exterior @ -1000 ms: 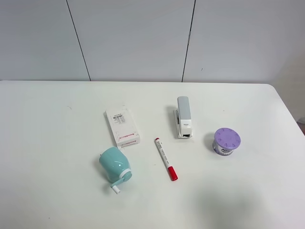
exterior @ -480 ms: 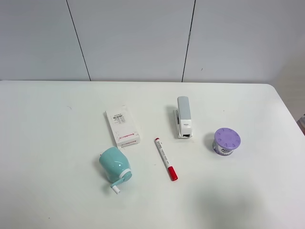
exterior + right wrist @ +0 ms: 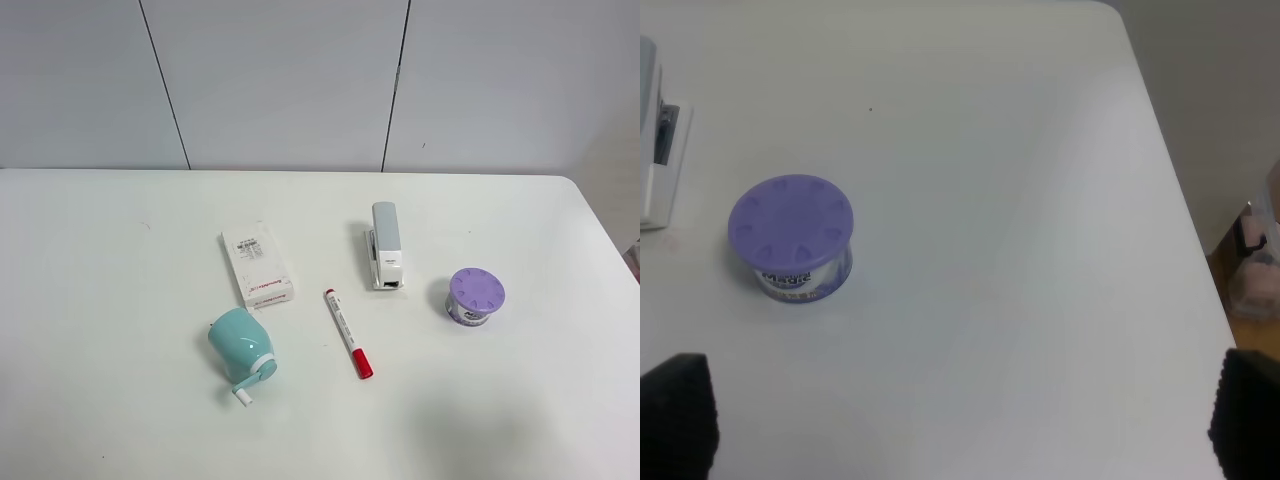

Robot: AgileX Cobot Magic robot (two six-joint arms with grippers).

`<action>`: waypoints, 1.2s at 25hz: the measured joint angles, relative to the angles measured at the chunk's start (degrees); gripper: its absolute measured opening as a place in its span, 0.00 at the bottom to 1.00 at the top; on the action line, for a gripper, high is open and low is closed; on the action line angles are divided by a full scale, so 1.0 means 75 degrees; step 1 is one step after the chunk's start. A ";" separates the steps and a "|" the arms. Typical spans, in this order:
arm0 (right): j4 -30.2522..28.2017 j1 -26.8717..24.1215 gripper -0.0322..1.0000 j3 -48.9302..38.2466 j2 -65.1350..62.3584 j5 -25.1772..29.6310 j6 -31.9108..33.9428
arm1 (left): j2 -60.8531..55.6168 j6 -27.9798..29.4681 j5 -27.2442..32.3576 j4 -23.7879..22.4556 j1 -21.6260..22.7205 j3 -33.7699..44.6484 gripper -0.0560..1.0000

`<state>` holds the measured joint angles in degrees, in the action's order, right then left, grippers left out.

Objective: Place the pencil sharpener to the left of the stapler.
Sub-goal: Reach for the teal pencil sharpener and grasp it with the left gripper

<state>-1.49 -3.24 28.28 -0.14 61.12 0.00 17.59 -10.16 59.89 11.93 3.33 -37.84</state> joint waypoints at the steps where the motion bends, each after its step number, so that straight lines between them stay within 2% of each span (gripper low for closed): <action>1: 0.0000 0.0000 0.99 0.0000 0.0000 0.0000 0.0000 | 0.0328 -0.0239 0.0000 0.0145 0.0000 -0.0144 0.99; 6: 0.0000 0.0000 0.99 0.0000 0.0000 0.0000 0.0000 | 0.1742 -0.1890 -0.0004 0.0691 0.0000 -0.0609 0.99; 9: 0.0000 0.0000 0.99 0.0000 0.0000 0.0000 0.0000 | 0.2394 -0.1978 -0.0053 0.0942 0.0000 -0.0735 0.99; 13: 0.0000 0.0000 0.99 0.0000 0.0000 0.0000 0.0000 | 0.3041 -0.0560 -0.0236 0.1060 0.0000 -0.0749 0.99; 17: 0.0000 0.0000 0.99 0.0000 0.0000 0.0000 0.0000 | 0.3518 0.1091 -0.0270 0.0709 0.0000 -0.0749 0.99; 20: 0.0000 0.0000 0.99 0.0000 0.0000 0.0000 0.0000 | 0.3806 0.1822 -0.0311 0.0485 -0.0106 -0.0749 0.99; 23: 0.0000 0.0000 0.99 0.0000 0.0000 0.0000 0.0000 | 0.4176 0.2199 -0.0420 0.0321 -0.0605 -0.0887 0.99; 30: 0.0000 0.0000 0.99 0.0000 0.0000 0.0000 0.0000 | 0.5700 0.3471 -0.0534 -0.0028 -0.2397 -0.1917 0.99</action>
<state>-1.49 -3.24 28.28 -0.14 61.12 0.00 60.33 15.87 55.88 11.72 -14.65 -52.22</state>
